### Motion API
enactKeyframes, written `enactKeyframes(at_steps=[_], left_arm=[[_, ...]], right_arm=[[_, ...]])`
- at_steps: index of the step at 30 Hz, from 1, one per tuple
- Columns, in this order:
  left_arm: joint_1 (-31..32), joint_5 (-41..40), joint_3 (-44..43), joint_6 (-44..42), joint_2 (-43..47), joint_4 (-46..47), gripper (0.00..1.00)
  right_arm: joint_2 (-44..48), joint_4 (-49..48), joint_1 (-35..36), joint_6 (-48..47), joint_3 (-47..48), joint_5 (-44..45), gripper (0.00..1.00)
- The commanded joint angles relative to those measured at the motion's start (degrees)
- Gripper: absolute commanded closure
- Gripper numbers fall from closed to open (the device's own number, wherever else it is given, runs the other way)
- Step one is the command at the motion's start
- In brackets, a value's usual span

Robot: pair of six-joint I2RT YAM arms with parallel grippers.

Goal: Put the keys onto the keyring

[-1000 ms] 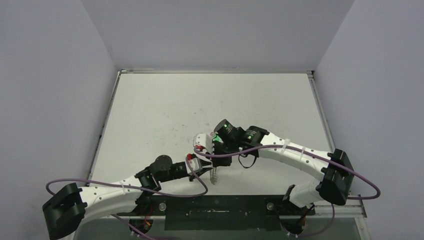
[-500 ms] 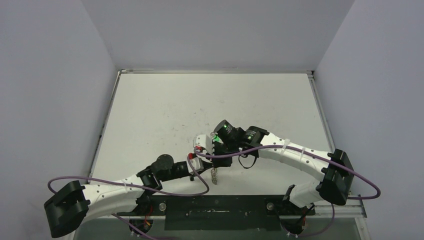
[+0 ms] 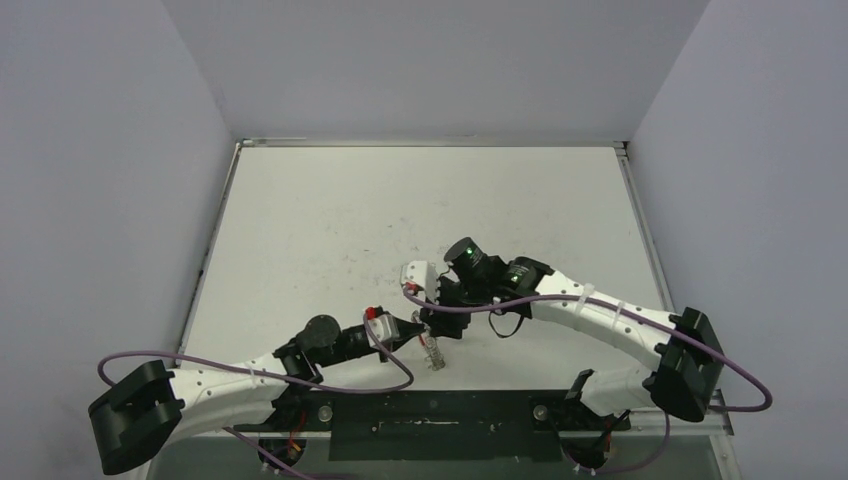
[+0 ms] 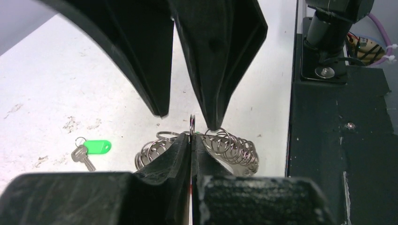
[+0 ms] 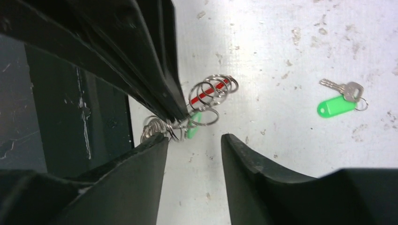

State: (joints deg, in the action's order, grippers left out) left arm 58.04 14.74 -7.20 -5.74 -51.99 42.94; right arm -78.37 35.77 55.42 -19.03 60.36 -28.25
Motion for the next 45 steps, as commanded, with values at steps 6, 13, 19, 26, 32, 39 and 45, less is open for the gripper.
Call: enactKeyframes(at_steps=[6,13,19,26,32,39,45], left_arm=[[0.19,-1.99,2.01,2.35,0.26,13.90,1.00],[0.20,-1.99,2.76,2.38,2.59,13.22,1.00],[0.15,-2.57,2.87,1.53,8.51,6.63,1.00],[0.14,-4.22,2.25,-0.61,18.09,-4.98,1.00],[0.15,-7.33,0.10,-3.32,25.90,-18.83,1.00],[0.14,-10.42,-4.72,-5.62,28.33,-34.18,1.00],[0.14,-10.77,-6.48,-5.15,21.49,-34.57,1.00]], right_arm=[[14.96,-16.55,-8.36,4.33,-9.48,-6.76,0.43],[20.55,-22.90,-9.66,6.36,-14.39,-7.19,0.34],[22.22,-24.16,-11.01,7.50,-15.67,-5.30,0.29],[26.98,-26.74,-11.46,9.28,-18.26,3.77,0.10],[32.16,-31.44,-11.65,16.37,-22.38,18.01,0.00],[35.29,-32.52,-12.43,28.58,-24.85,32.06,0.00],[35.64,-29.94,-12.69,29.14,-24.78,33.68,0.00]])
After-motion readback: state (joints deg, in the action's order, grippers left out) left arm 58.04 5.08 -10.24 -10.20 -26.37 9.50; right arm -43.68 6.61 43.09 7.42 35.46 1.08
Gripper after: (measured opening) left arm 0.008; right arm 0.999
